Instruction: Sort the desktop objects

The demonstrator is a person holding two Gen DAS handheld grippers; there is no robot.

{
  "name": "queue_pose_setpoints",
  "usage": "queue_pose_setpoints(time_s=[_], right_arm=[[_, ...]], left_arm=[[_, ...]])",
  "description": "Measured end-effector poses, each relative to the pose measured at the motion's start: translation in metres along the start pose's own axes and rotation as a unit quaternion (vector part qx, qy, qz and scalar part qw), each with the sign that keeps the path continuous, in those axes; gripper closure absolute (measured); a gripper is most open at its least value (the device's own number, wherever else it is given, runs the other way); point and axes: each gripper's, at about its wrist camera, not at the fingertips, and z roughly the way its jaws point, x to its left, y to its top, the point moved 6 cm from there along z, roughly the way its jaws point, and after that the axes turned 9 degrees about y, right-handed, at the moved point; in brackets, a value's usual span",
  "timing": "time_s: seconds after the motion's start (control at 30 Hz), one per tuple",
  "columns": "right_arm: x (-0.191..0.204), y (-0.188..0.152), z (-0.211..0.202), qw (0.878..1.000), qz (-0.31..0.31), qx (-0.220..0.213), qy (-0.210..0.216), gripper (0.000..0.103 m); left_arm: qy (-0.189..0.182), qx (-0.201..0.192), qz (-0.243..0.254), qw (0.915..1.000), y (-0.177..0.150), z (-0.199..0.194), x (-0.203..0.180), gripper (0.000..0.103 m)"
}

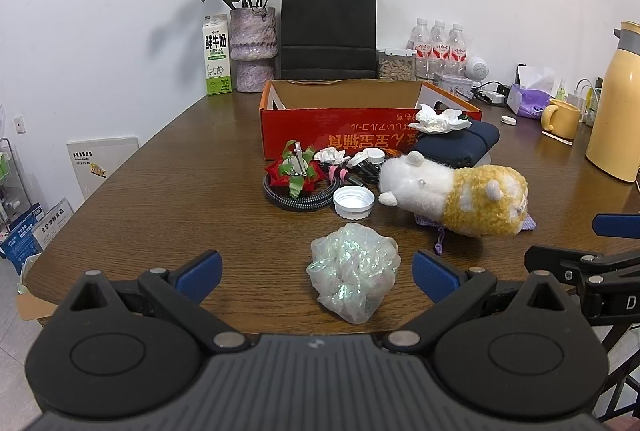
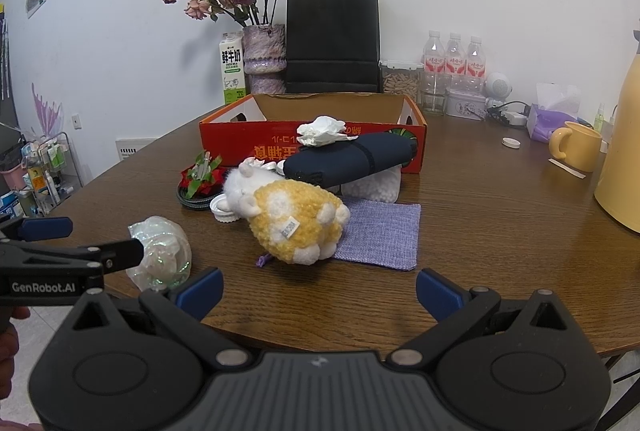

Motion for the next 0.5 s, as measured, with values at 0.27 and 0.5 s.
queue_pose_setpoints(time_s=[0.27,0.5], right_arm=[[-0.0005,-0.0005,-0.0002,1.0,0.0,0.0,0.0,0.0],[-0.0008,-0.001,0.001,1.0,-0.002,0.0,0.001,0.0]], left_arm=[[-0.004,0.0,0.002,1.0,-0.0005,0.0005,-0.0022,0.0],[-0.014,0.007,0.006,0.9999,-0.0063,0.0069,-0.0072,0.0]])
